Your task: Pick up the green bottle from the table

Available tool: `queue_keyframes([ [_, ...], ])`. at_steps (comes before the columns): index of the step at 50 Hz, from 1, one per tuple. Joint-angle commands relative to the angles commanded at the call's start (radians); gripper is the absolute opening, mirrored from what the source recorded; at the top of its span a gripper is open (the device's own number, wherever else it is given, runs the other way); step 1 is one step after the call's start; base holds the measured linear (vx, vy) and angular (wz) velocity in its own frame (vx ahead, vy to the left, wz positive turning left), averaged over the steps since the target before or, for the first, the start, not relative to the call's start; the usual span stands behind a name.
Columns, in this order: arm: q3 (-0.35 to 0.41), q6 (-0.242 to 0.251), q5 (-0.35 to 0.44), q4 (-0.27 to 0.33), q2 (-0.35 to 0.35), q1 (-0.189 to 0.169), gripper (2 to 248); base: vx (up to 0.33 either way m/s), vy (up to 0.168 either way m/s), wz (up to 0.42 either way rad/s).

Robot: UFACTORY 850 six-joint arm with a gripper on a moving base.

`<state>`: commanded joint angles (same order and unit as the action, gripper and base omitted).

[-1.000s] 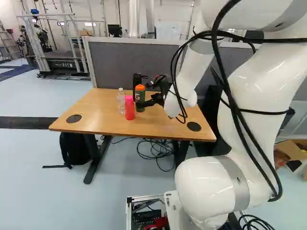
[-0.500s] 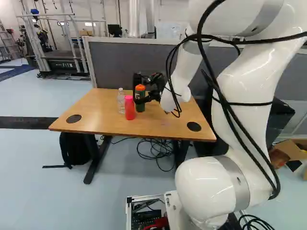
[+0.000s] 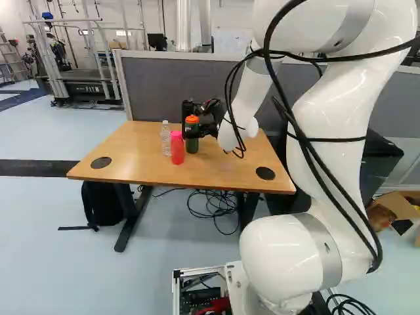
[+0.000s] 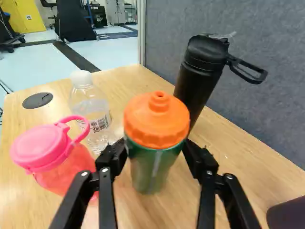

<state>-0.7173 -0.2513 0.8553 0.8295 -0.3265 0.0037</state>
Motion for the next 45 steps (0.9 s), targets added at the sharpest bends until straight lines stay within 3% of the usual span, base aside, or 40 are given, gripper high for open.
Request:
queue_keyframes([
  [5,0.0,0.0,0.0,0.0,0.0,0.0,66,0.0,0.0,0.0],
  [6,0.0,0.0,0.0,0.0,0.0,0.0,14,0.0,0.0,0.0],
  [45,0.044,0.0,0.0,0.0,0.118,-0.013,8,0.0,0.0,0.0],
])
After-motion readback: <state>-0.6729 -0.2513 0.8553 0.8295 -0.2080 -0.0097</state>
